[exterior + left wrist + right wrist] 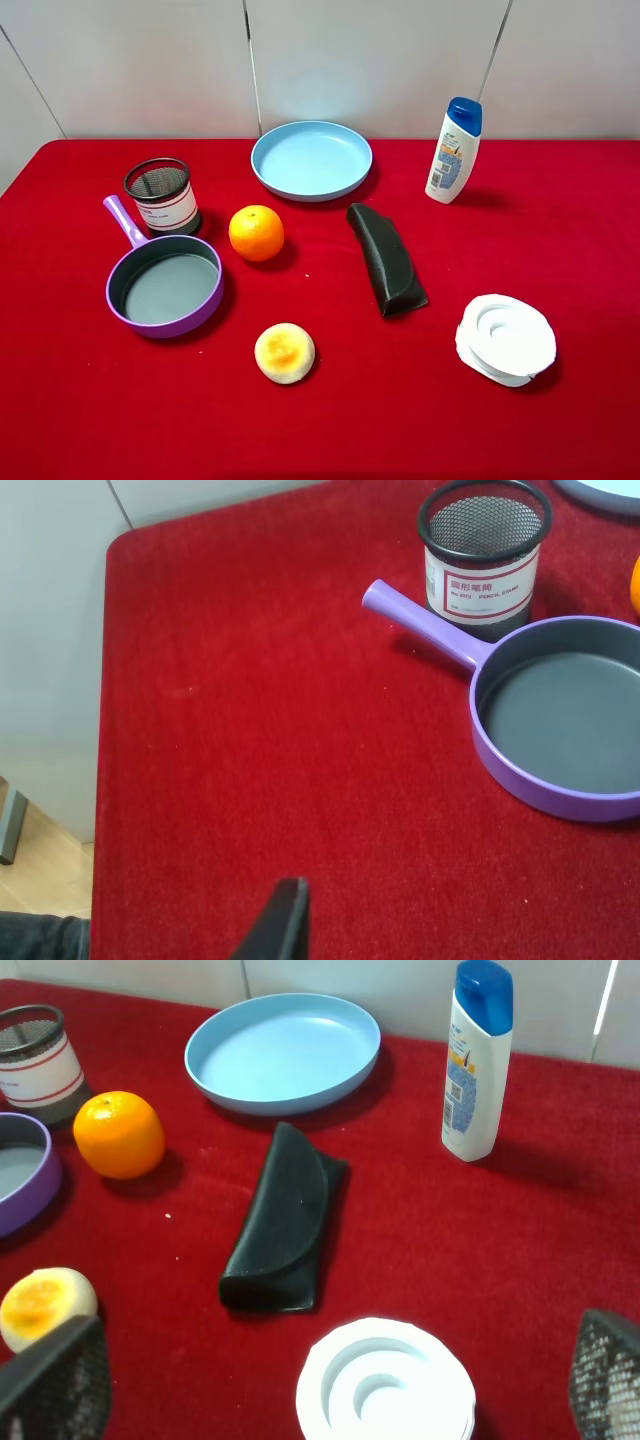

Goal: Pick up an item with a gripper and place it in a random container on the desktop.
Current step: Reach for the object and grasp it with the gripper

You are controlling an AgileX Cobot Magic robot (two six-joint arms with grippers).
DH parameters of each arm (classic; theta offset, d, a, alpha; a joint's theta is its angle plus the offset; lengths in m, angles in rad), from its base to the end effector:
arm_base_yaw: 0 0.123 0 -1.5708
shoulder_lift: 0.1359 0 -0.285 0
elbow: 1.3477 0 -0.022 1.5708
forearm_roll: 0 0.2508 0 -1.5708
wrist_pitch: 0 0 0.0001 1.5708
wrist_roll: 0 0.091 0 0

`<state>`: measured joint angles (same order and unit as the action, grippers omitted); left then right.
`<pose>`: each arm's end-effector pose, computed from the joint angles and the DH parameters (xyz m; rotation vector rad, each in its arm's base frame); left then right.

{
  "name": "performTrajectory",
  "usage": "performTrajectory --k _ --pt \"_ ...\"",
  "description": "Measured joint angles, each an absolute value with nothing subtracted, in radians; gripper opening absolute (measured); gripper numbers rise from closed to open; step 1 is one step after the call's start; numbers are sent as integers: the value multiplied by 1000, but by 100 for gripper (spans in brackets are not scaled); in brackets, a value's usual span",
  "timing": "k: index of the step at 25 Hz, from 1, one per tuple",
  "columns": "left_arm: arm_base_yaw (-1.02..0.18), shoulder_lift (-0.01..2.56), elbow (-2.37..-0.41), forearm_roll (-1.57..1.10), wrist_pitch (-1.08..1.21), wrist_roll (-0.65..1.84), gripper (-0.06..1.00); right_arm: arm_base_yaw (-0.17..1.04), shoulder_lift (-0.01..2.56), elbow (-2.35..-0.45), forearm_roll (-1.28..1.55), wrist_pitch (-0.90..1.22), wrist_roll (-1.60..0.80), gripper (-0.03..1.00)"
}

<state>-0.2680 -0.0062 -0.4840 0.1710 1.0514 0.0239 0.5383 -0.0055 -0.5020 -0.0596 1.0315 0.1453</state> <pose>-0.0005 0.0141 0.2745 0.2898 2.0125 0.0514 -0.0018 -0.0065 0.2803 -0.3934 1.9866 0.3648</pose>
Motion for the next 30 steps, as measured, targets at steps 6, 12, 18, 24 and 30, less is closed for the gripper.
performTrajectory --k 6,12,18,24,30 --pt "-268 -6 -484 171 1051 24 94 538 -6 -502 -60 1031 145 69" --pt "-268 -6 -484 171 1051 24 94 538 -6 -502 -60 1031 145 69" --pt "-268 -6 -484 171 1051 24 94 538 -6 -502 -60 1031 145 69" --pt "-268 -6 -484 171 1051 24 94 538 -6 -502 -60 1031 145 69" --pt "-268 -6 -484 171 1051 24 94 538 -6 -502 -60 1031 145 69"
